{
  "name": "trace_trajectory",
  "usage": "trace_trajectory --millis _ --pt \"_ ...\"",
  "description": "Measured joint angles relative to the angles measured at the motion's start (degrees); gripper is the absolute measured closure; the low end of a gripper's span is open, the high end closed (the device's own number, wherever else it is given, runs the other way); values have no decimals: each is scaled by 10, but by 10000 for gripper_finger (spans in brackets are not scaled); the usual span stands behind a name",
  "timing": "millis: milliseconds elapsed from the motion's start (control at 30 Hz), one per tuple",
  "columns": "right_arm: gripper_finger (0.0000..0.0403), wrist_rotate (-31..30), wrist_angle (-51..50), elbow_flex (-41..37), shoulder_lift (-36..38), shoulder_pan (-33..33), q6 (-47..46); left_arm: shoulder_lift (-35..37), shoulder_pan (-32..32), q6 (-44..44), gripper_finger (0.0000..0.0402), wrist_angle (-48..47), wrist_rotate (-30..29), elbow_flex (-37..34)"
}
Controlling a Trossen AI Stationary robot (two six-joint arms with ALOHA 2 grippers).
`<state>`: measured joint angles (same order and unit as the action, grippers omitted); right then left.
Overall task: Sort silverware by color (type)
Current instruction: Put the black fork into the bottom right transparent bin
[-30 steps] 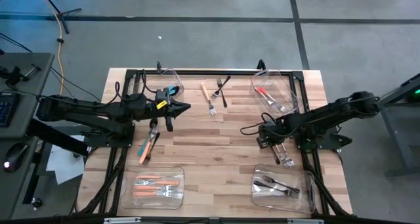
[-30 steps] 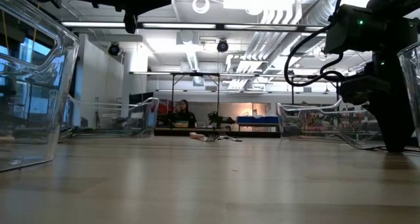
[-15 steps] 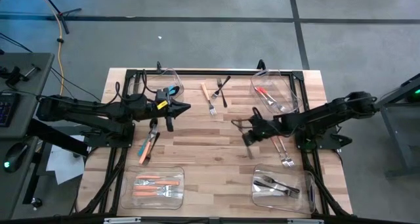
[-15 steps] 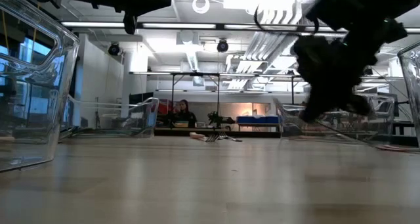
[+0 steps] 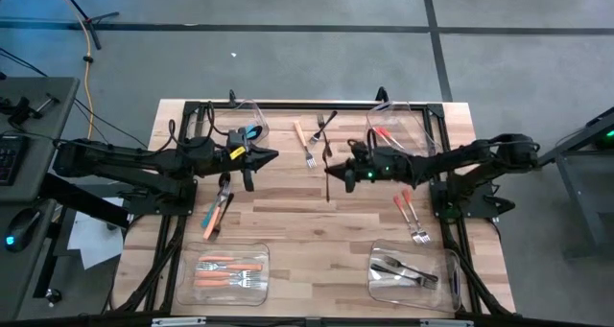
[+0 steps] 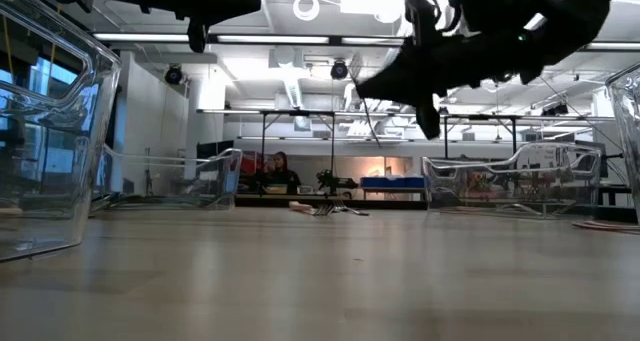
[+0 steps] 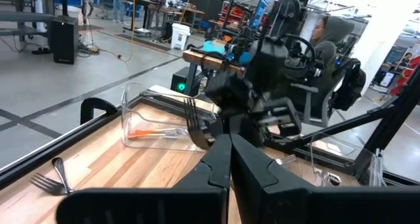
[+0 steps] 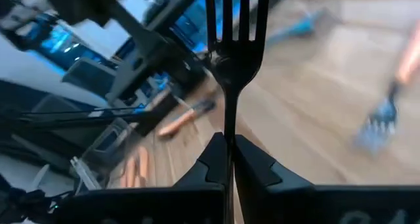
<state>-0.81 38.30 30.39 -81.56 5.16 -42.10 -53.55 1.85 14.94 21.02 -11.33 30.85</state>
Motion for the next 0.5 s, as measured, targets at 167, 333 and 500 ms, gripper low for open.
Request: trace_trajectory --millis 167,333,500 --pt "403 74 1 57 2 29 75 0 0 -1 401 7 7 17" --pt "403 134 -46 136 2 43 165 -1 0 -1 401 8 32 31" --pt "403 155 -136 211 3 45 249 -1 0 -1 401 9 62 31"
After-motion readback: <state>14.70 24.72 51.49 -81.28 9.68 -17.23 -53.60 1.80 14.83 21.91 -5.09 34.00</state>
